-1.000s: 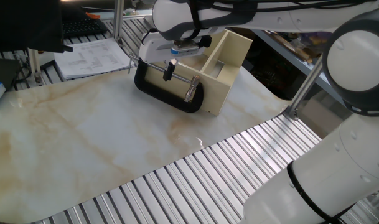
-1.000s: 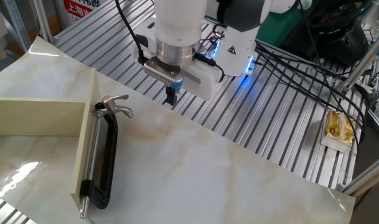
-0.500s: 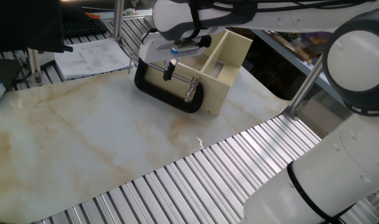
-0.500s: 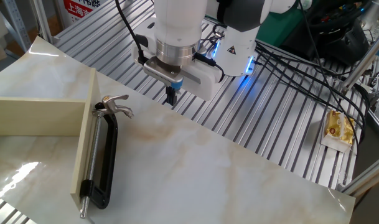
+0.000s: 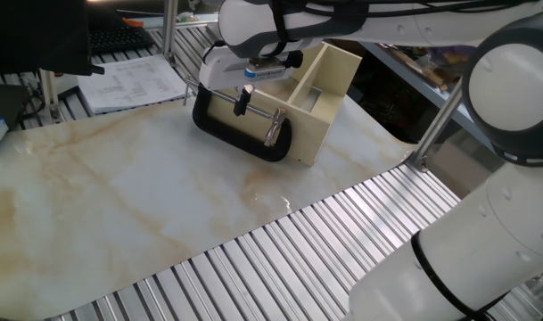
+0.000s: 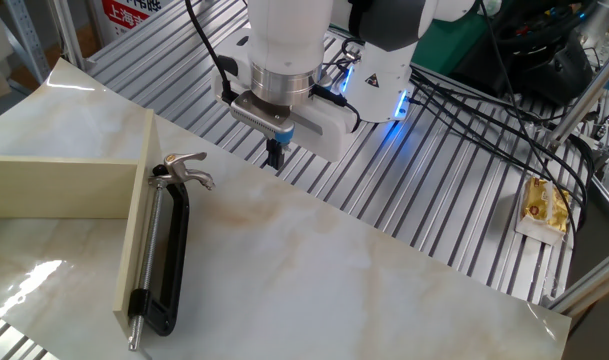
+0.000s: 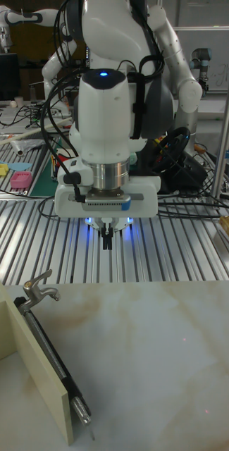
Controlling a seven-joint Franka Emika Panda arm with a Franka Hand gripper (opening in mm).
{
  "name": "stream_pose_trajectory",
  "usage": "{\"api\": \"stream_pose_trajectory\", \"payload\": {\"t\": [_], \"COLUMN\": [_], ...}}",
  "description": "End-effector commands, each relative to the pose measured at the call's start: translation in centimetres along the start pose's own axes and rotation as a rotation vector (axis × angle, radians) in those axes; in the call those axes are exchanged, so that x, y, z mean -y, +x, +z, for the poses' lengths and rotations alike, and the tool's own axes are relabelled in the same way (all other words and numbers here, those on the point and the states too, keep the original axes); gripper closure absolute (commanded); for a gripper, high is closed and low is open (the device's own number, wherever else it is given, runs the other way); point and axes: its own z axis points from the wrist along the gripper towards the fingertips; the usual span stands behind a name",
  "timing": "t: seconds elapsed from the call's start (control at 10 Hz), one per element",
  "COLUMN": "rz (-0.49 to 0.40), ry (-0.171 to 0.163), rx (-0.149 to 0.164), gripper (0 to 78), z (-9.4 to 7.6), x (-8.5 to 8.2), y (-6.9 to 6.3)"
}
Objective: Turn on the water tap
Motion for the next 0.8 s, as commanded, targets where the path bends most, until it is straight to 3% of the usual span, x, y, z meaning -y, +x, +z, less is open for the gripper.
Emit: {"api": "stream_pose_trajectory", "payload": {"t": [0.1,0.2,0.3,0.8], "rz": [-0.179,-0.189,-0.190,-0.173], "ry": [-0.022,0.017,0.025,0.008], "rx": [0.040,0.038,0.037,0.034], "gripper": [77.6,77.6,77.6,77.6], "z": [0.00,0.00,0.00,0.08], "x": [0.00,0.00,0.00,0.26], "y": [0.00,0.00,-0.01,0.04]}}
